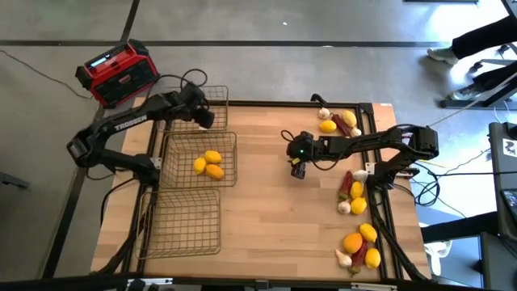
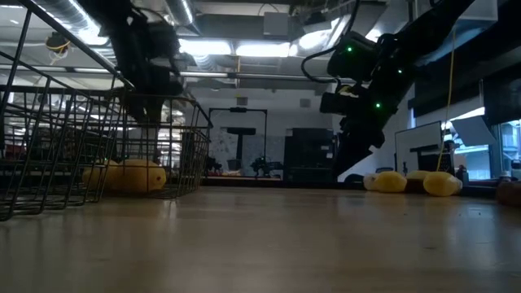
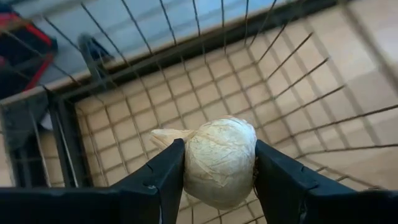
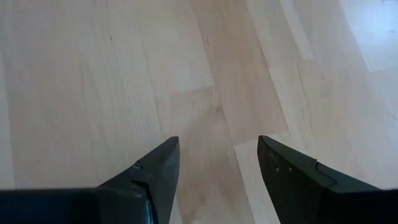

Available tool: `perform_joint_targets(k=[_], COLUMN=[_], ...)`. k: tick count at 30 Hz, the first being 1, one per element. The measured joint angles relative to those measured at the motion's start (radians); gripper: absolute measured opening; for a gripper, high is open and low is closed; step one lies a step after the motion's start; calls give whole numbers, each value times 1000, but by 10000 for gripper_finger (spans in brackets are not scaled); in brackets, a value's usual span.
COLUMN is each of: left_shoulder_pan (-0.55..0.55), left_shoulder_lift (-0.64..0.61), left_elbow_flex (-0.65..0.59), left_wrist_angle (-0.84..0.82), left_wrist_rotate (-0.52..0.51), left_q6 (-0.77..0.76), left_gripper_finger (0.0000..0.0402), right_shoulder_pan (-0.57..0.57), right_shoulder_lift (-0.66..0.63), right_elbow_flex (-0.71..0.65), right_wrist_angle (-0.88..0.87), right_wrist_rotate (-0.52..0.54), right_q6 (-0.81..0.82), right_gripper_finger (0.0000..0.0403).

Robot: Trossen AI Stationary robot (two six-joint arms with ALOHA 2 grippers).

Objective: Sort produce into baskets
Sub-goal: Put the garlic in the top wire basket

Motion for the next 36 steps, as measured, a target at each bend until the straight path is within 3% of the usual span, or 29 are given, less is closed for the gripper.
perform_joint_targets(k=[16,26,36], left_shoulder_pan=[54,51,51], left_shoulder_lift=[193,222,222], left_elbow_flex=[0,0,0], left_wrist_angle=[-23,-19,-17], left_wrist_rotate=[76,79,76], left_q6=[36,55,64], left_gripper_finger=[164,165,251], right_shoulder_pan=[0,0,0], right_shoulder_lift=[0,0,0], right_elbow_flex=[0,0,0], right_wrist_angle=[23,22,22], right_wrist_rotate=[0,0,0], right_q6=[0,0,0], right_gripper_finger=[211,211,211])
